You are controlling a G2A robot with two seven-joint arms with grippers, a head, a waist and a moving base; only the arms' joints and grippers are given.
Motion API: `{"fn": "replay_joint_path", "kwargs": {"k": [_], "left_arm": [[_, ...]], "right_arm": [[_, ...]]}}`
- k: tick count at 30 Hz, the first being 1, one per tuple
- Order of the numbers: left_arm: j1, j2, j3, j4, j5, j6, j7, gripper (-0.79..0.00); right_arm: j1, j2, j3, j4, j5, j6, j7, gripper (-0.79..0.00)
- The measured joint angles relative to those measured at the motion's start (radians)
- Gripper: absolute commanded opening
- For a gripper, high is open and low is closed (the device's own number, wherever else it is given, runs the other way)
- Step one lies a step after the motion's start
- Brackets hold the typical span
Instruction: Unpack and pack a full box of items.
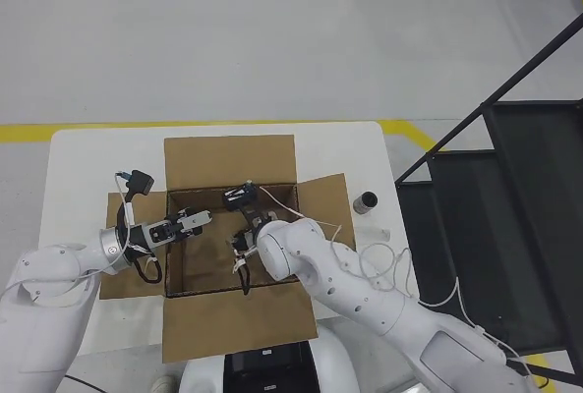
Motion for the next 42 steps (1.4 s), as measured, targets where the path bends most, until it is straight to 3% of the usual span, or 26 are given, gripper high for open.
{"fn": "replay_joint_path", "kwargs": {"k": [3,12,19,22,30,42], "left_arm": [[0.0,0.0,0.0,0.0,0.0,0.0,0.0,0.0],[0.0,0.0,0.0,0.0,0.0,0.0,0.0,0.0],[0.0,0.0,0.0,0.0,0.0,0.0,0.0,0.0],[0.0,0.0,0.0,0.0,0.0,0.0,0.0,0.0],[0.0,0.0,0.0,0.0,0.0,0.0,0.0,0.0],[0.0,0.0,0.0,0.0,0.0,0.0,0.0,0.0]], "right_arm": [[0.029,-0.016,-0.058,0.062,-0.143,0.02,0.019,0.0],[-0.047,-0.048,-0.11,0.156,-0.163,0.041,-0.165,0.0],[-0.112,-0.053,-0.061,0.176,-0.133,0.037,-0.376,0.0],[-0.122,-0.037,0.018,0.089,-0.119,0.014,-0.455,0.0],[-0.205,-0.008,0.086,-0.128,-0.224,-0.026,-0.294,0.0],[-0.204,-0.008,0.086,-0.127,-0.224,-0.026,-0.295,0.0]]}}
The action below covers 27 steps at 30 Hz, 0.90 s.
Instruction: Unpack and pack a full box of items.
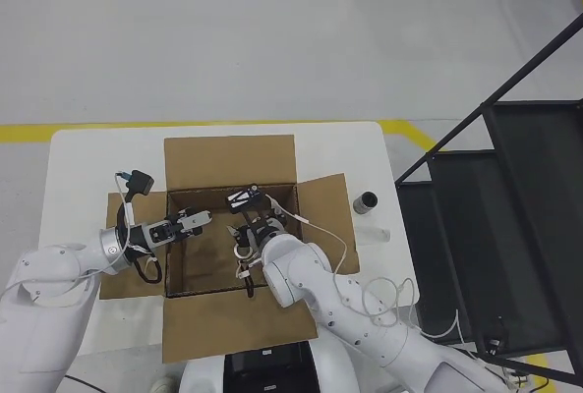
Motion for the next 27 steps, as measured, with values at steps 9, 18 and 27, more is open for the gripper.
{"fn": "replay_joint_path", "kwargs": {"k": [9,18,27], "left_arm": [[0.1,0.012,-0.136,-0.042,-0.113,-0.041,0.041,0.0],[0.288,0.029,-0.401,0.042,-0.329,-0.162,-0.02,0.0],[0.339,0.032,-0.486,0.08,-0.398,-0.187,-0.025,0.0]], "right_arm": [[0.0,0.0,0.0,0.0,0.0,0.0,0.0,0.0],[0.0,0.0,0.0,0.0,0.0,0.0,0.0,0.0],[0.0,0.0,0.0,0.0,0.0,0.0,0.0,0.0]]}}
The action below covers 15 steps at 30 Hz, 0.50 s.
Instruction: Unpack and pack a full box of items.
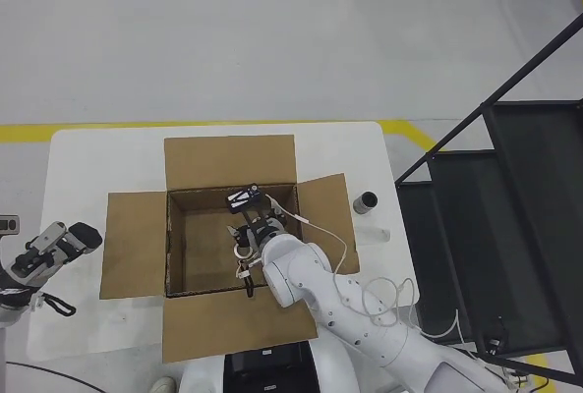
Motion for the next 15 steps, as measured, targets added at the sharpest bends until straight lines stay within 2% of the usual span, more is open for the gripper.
{"fn": "replay_joint_path", "kwargs": {"k": [8,15], "left_arm": [[0.0,0.0,0.0,0.0,0.0,0.0,0.0,0.0],[0.0,0.0,0.0,0.0,0.0,0.0,0.0,0.0]], "right_arm": [[-0.014,0.0,0.019,0.021,0.014,-0.031,-0.027,0.0],[-0.014,-0.006,0.067,0.104,0.081,-0.076,-0.073,0.0]]}}
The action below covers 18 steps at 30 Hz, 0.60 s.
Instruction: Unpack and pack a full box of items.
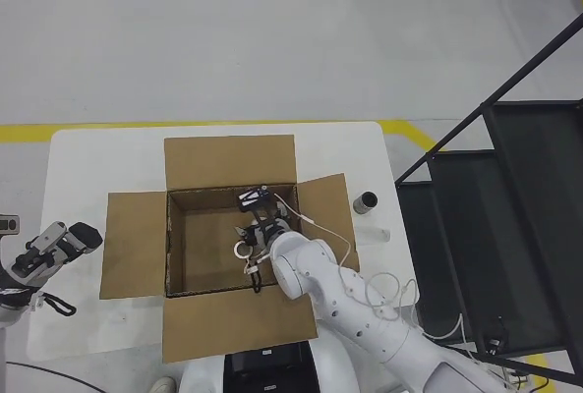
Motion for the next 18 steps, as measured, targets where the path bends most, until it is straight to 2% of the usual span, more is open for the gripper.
{"fn": "replay_joint_path", "kwargs": {"k": [9,11,15,18], "left_arm": [[0.0,0.0,0.0,0.0,0.0,0.0,0.0,0.0],[0.0,0.0,0.0,0.0,0.0,0.0,0.0,0.0],[0.0,0.0,0.0,0.0,0.0,0.0,0.0,0.0],[0.0,0.0,0.0,0.0,0.0,0.0,0.0,0.0]], "right_arm": [[0.09,-0.041,-0.027,0.179,0.068,0.018,-0.057,-0.003],[0.104,-0.049,-0.035,0.209,0.073,0.029,-0.064,-0.043],[0.125,-0.067,-0.054,0.26,0.08,0.053,-0.067,-0.049],[0.128,-0.076,-0.062,0.278,0.077,0.082,-0.065,-0.092]]}}
